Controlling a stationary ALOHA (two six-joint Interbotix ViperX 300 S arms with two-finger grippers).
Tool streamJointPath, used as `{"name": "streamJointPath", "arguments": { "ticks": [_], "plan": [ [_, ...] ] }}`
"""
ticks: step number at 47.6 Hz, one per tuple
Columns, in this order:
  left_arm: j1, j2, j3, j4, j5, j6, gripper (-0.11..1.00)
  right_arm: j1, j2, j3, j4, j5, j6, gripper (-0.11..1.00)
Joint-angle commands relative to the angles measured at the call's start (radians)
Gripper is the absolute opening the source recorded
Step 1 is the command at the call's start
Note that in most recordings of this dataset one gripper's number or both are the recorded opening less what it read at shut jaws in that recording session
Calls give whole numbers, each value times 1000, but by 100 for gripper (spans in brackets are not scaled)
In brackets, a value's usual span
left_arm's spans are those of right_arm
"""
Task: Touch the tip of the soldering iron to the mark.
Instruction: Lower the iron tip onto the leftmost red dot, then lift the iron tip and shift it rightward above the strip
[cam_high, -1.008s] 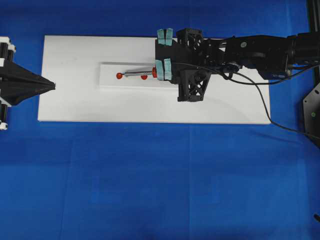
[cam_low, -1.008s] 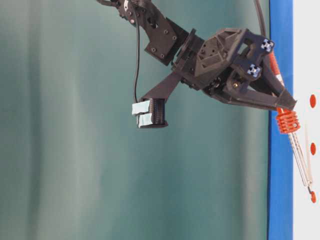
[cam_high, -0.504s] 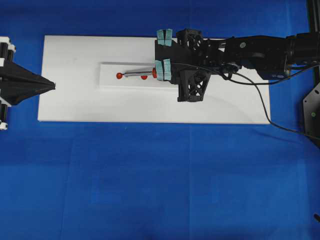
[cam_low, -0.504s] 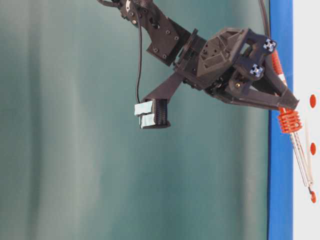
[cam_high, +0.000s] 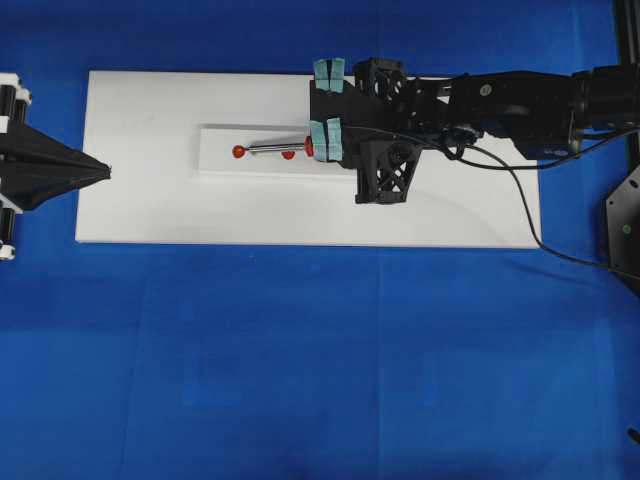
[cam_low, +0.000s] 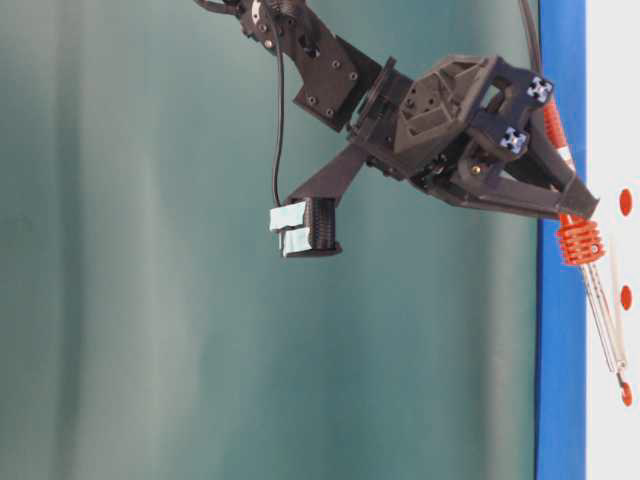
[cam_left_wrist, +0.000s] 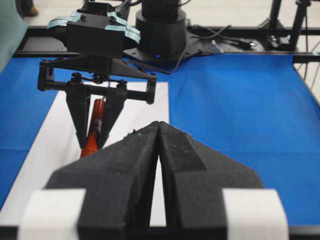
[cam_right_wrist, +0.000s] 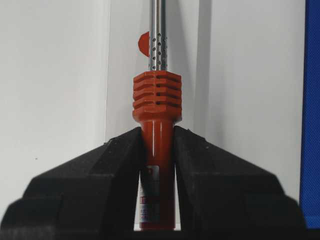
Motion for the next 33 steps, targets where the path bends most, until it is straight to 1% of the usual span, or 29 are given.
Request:
{"name": "streamJointPath", "arguments": {
  "ticks": [1, 33],
  "plan": [
    [3, 3, -11, 2, -9, 0, 0, 2, -14, -14, 0, -3, 2, 6],
    [2, 3, -11, 2, -9, -2, 0, 2, -29, -23, -2, 5, 8, 6]
  ]
}}
